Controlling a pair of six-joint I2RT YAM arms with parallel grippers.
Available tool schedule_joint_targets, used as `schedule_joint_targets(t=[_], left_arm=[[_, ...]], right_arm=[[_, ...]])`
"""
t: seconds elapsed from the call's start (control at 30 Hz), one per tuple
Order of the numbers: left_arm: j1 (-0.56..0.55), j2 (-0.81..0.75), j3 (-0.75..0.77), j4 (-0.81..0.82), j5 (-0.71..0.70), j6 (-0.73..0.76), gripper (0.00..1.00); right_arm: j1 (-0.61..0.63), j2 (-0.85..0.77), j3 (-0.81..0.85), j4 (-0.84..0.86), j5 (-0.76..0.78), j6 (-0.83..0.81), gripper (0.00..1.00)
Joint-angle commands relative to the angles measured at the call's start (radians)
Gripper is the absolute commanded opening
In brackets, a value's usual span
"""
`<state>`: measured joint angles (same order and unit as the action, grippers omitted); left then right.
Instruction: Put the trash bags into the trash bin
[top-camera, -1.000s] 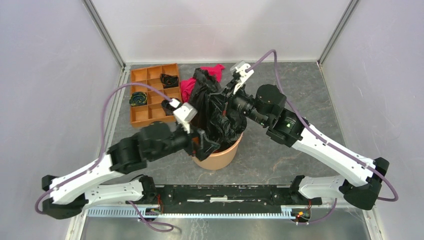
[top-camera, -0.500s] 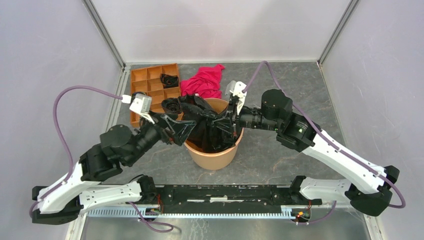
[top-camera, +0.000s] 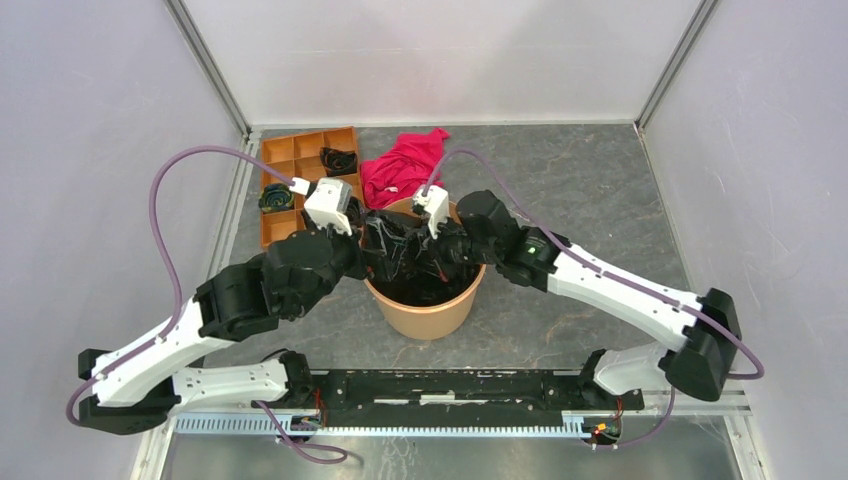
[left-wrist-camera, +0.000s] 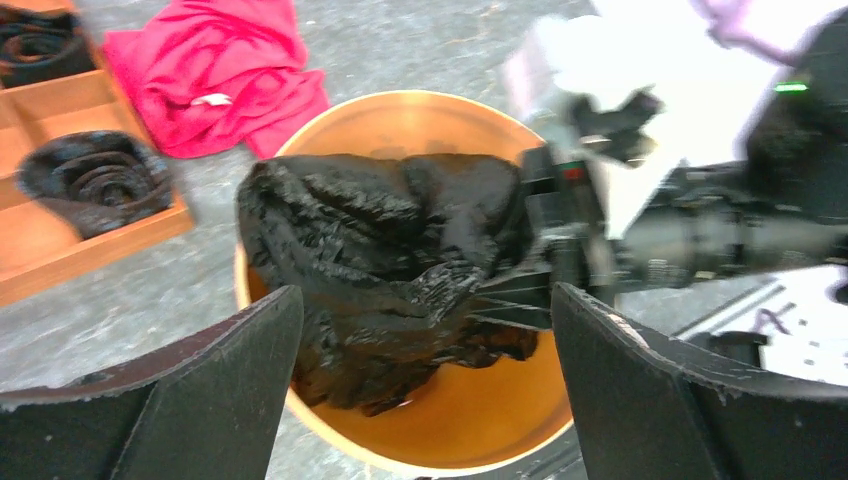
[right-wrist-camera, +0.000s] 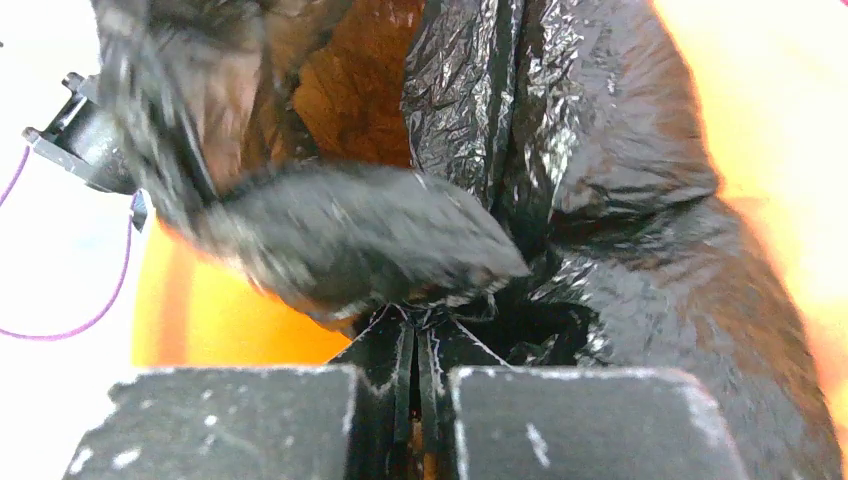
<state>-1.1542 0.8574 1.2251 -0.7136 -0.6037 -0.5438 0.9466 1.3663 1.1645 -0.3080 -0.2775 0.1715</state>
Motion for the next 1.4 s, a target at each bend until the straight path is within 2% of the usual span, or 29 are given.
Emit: schedule_joint_targets(t=[0.0,0.1,0.17,0.33,0.4,0.53,0.6,0.7,0.83,0.87,0.93,1.07,1.2,1.37], left_arm=[[-0.001,0.074,0.115,-0.142,-0.159,-0.056,0.97],[0.009,0.135,0.159,-0.181,-0.195,-0.021,0.87],[0.039,0.183,0.186,-0.172,-0.153,0.007,0.81],[0.197,0.259,0.174,-0.066,0.121,0.062,0.56],[0.257,0.279,0.134,-0.011,0.251,0.063,0.5],[0.292,0.291,0.049,0.054,0.436,0.026,0.32],[0.292,0.259,0.014,0.072,0.463,0.015,0.25],[0.292,0.169,-0.01,0.071,0.428,0.017,0.19],[0.292,0.07,-0.014,0.054,0.372,0.022,0.09],[0.292,0.06,-0.013,0.053,0.371,0.022,0.04],[0.292,0.036,-0.027,0.068,0.355,0.015,0.02],[0.292,-0.02,-0.077,0.131,0.3,0.018,0.02],[0.292,-0.061,-0.114,0.179,0.251,0.022,0.02],[0.292,-0.106,-0.154,0.2,0.216,0.016,0.02]], right_arm=[[0.002,-0.156,0.026,0.072,0.08,0.011,0.0],[0.002,-0.231,-0.02,0.093,0.089,0.031,0.0],[0.001,-0.262,-0.042,0.096,0.094,0.041,0.0],[0.001,-0.295,-0.064,0.108,0.105,0.048,0.0],[0.001,-0.298,-0.061,0.116,0.106,0.052,0.0],[0.001,-0.311,-0.077,0.14,0.108,0.065,0.0],[0.001,-0.311,-0.089,0.142,0.112,0.064,0.0],[0.001,-0.302,-0.091,0.134,0.12,0.049,0.03],[0.001,-0.267,-0.046,0.111,0.1,0.025,0.13],[0.002,-0.258,-0.028,0.1,0.1,0.017,0.19],[0.001,-0.251,0.0,0.075,0.104,0.003,0.32],[0.001,-0.28,-0.001,0.036,0.143,-0.012,0.42],[0.002,-0.32,-0.044,0.029,0.163,-0.021,0.58],[0.0,-0.357,-0.104,0.075,0.145,-0.032,0.68]])
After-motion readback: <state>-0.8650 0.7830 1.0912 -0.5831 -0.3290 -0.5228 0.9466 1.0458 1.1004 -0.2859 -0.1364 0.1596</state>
